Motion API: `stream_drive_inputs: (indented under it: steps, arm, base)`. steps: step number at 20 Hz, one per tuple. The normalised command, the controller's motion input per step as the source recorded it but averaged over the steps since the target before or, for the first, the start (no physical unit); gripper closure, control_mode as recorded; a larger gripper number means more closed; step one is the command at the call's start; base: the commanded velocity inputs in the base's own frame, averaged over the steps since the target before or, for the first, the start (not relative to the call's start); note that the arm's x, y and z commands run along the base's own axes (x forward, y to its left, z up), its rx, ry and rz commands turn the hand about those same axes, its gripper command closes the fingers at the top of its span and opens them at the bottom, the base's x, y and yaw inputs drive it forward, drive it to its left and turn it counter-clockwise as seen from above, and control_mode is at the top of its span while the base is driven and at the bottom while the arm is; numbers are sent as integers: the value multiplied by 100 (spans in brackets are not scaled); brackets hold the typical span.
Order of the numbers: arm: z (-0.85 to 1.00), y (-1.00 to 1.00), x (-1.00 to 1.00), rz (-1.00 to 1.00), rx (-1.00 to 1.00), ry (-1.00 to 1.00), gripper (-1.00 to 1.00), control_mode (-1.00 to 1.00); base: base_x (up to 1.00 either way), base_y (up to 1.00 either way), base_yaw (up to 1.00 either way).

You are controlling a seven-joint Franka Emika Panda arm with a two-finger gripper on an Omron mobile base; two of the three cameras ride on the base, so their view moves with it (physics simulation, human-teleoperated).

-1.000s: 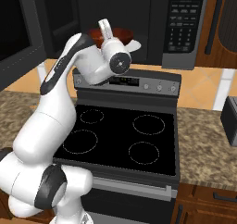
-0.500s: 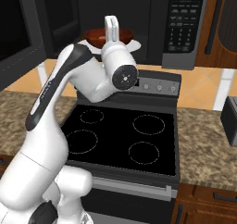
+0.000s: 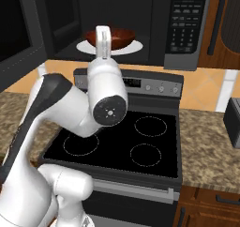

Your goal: Open the microwave, place the bowl with waffle inside the microwave, then close the microwave door and turn it on.

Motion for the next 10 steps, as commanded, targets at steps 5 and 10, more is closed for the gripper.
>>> stream_drive_inputs:
  steps: [5,10]
  arm:
    - [3,0,-100,0,6,15,-100,-100]
    - [9,11,-100,0,11,14,-100,-100]
  base:
    - [0,0,0]
    - [0,0,0]
